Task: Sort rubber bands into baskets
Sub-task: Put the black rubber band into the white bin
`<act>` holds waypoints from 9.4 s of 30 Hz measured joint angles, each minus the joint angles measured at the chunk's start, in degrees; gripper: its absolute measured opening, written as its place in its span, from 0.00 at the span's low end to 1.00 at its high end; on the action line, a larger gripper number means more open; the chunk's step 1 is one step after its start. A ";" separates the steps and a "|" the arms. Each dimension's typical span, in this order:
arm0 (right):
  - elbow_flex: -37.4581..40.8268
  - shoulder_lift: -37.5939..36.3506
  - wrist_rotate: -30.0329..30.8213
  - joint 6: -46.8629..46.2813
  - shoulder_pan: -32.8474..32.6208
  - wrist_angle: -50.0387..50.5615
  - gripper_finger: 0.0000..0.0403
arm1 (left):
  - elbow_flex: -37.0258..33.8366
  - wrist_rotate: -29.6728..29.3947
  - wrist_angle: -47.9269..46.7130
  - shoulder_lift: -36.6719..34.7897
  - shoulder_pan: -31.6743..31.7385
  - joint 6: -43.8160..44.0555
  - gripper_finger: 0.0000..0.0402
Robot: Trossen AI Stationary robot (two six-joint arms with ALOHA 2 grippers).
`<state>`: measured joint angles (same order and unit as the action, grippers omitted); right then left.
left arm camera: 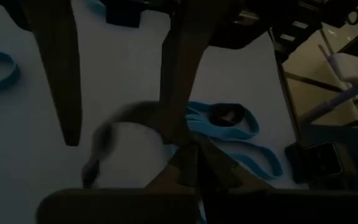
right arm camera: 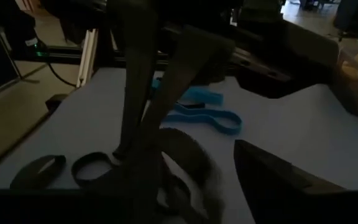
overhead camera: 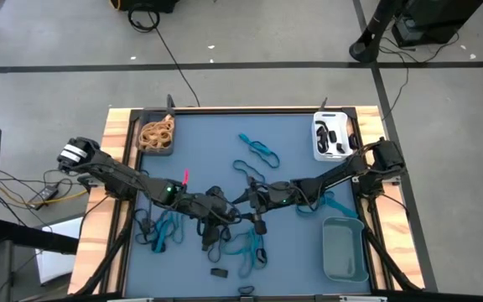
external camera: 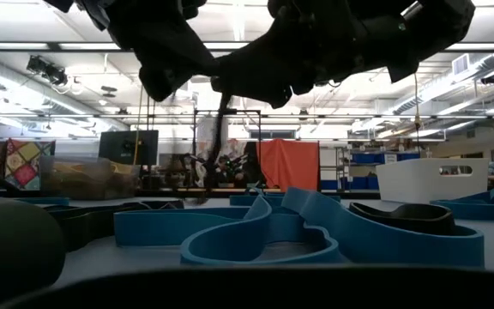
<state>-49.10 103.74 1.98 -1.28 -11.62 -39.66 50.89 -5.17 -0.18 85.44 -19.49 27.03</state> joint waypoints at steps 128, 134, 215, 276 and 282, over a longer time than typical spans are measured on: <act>11.93 -45.61 38.92 -36.06 17.69 83.15 0.72 | -15.32 19.38 -57.23 -6.70 -11.43 56.19 0.30; 11.93 -45.61 38.35 -34.54 17.69 81.01 0.70 | -19.52 20.44 -50.74 -7.04 -11.39 57.26 0.30; 15.81 -42.94 14.16 -25.10 16.35 56.87 0.61 | 6.08 -22.09 -49.74 -6.72 -10.45 40.04 0.04; 12.66 -14.81 -11.41 -13.51 7.55 18.78 0.60 | -2.38 -7.52 -46.85 1.71 -7.87 34.82 0.03; 12.66 -14.81 -10.61 -13.90 7.55 18.64 0.60 | 4.24 -13.50 -54.84 1.69 -7.87 34.67 0.03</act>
<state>-36.45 88.92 -8.62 -15.18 -4.08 -21.02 55.13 -18.67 -55.03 87.13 -27.35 61.71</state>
